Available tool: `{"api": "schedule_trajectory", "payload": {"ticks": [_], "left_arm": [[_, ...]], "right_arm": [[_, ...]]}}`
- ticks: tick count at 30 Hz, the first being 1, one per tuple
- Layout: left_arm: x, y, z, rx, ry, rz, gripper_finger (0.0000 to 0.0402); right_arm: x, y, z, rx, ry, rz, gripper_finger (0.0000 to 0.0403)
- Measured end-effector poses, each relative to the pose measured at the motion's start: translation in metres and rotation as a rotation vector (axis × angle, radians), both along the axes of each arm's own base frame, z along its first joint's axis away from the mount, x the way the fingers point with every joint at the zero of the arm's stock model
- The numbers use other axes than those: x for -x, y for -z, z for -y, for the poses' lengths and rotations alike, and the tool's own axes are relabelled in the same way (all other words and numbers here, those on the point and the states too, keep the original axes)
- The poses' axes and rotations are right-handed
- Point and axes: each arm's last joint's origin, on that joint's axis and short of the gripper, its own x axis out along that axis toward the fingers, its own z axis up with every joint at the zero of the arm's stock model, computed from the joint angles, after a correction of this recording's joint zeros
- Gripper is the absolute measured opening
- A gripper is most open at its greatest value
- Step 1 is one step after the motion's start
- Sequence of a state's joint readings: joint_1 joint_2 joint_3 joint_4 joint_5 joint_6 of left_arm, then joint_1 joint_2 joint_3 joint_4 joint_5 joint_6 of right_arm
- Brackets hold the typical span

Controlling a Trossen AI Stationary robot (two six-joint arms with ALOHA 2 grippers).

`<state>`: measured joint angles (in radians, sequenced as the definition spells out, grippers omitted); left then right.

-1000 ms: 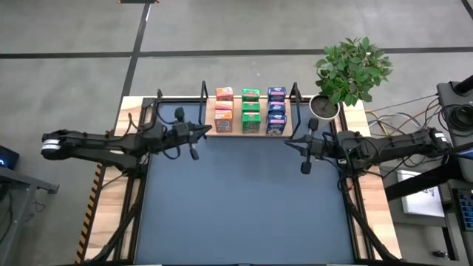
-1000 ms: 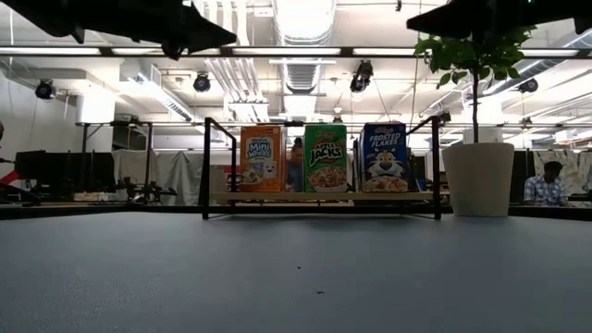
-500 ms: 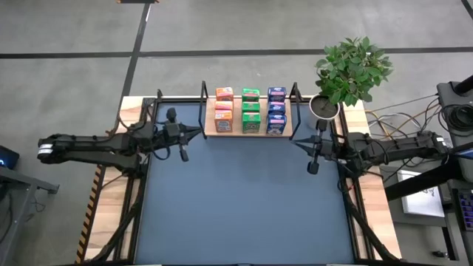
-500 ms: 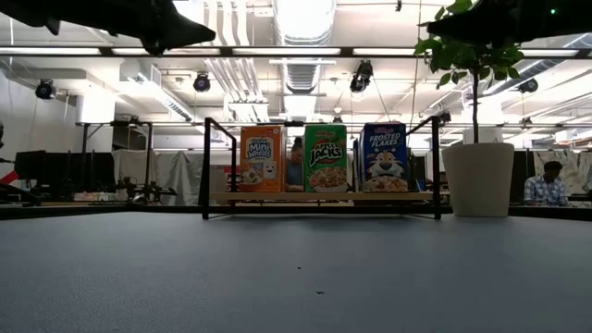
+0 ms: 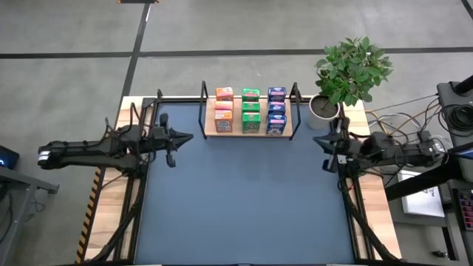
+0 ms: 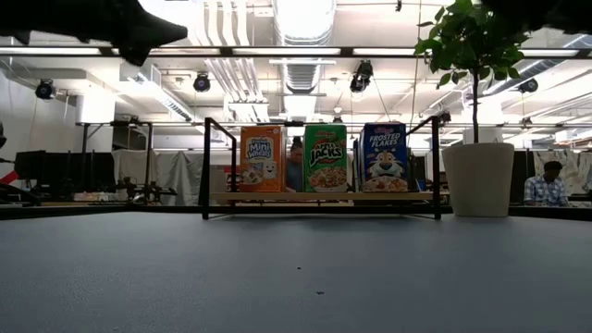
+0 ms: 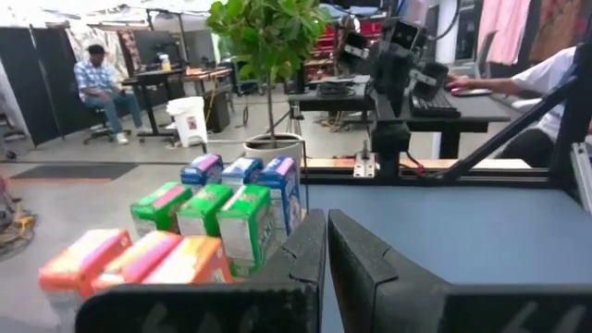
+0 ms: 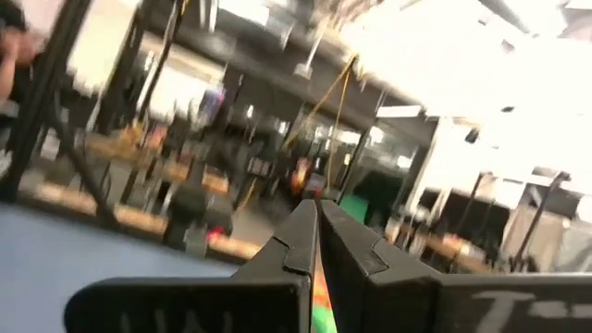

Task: Stack cereal on shelf
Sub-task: Return to Home Position

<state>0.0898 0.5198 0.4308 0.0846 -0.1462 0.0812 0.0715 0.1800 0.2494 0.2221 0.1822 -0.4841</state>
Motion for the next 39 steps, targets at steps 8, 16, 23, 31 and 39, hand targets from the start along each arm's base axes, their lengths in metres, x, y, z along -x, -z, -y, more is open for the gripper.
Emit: {"api": "schedule_trajectory", "payload": {"ticks": [8,16,23,31,39], "left_arm": [[0.018,0.028,0.002,0.061,0.002,0.045,0.0000],[0.030,0.050,0.003,0.081,0.006,0.113,0.0000],[0.036,0.063,0.003,0.089,0.007,0.142,0.0000],[0.040,0.075,0.004,0.113,0.008,0.155,0.0000],[0.040,0.081,0.004,0.124,0.011,0.154,0.0000]], "right_arm": [[0.010,0.006,0.001,0.005,0.000,0.053,0.0009],[0.010,0.009,0.001,0.022,0.009,0.043,0.0009],[0.011,0.011,0.001,0.024,0.012,0.023,0.0009],[0.016,0.017,0.002,0.012,0.039,-0.018,0.0009],[0.014,0.025,0.003,0.010,0.058,-0.103,0.0009]]}}
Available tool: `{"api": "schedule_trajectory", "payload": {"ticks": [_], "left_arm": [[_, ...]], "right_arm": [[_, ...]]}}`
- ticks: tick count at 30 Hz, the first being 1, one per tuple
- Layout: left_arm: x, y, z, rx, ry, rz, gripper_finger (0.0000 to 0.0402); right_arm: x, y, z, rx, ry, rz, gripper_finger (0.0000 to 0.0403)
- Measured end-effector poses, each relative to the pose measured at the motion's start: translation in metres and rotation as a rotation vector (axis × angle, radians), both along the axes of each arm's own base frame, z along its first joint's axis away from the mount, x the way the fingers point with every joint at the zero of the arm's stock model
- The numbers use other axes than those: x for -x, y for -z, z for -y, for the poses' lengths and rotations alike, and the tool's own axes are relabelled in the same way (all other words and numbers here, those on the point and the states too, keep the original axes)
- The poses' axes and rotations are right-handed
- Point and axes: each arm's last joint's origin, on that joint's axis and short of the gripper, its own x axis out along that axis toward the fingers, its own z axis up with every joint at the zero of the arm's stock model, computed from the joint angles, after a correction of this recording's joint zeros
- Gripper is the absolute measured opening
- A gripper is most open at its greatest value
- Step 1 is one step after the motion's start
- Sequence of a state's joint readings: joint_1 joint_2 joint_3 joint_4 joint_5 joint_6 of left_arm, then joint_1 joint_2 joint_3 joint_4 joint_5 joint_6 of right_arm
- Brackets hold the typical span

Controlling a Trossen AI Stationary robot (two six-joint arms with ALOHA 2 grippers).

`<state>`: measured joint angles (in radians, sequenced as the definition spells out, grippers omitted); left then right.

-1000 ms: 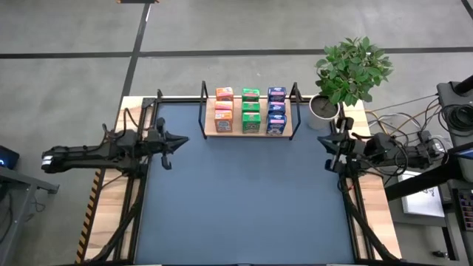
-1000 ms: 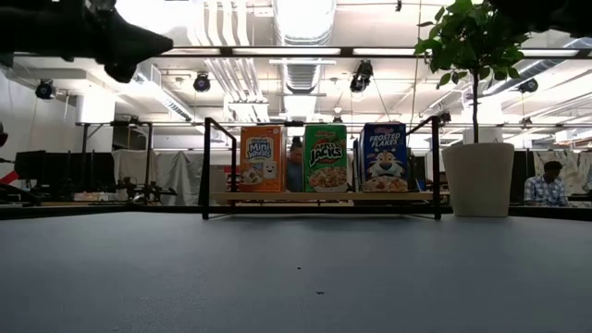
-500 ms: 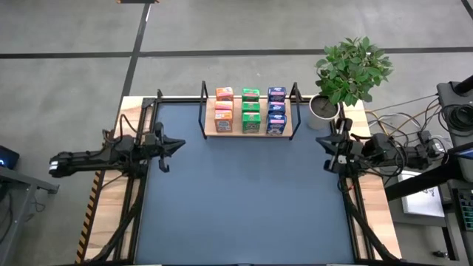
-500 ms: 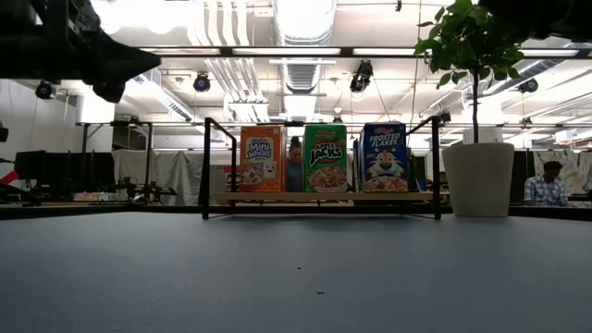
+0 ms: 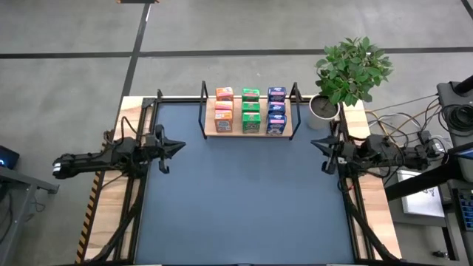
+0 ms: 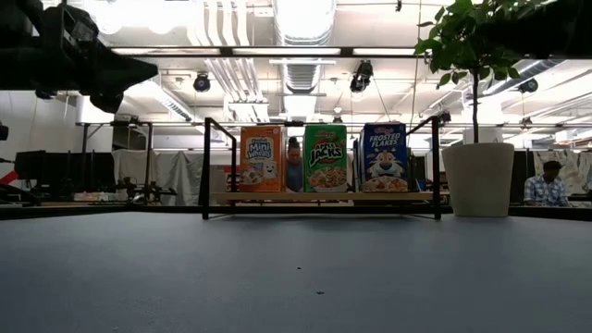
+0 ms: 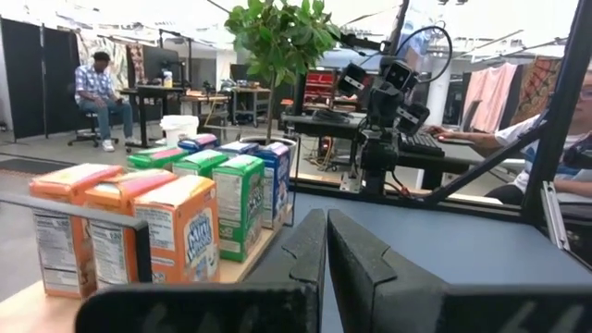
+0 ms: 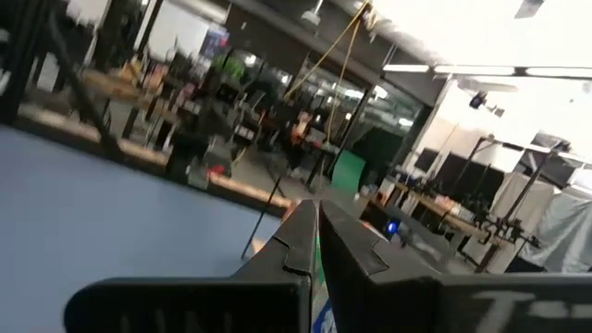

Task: Stack cereal on shelf
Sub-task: Return to Home Position

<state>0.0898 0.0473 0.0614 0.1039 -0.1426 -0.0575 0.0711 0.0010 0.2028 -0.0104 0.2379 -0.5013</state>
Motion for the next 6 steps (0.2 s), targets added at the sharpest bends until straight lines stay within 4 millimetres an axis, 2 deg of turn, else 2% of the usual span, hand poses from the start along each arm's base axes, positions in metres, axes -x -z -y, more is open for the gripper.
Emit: {"api": "schedule_trajectory", "payload": {"ticks": [6], "left_arm": [[-0.002,0.013,0.000,0.030,0.007,-0.012,0.0000]], "right_arm": [[-0.003,0.012,0.000,0.010,0.000,-0.102,0.0009]]}}
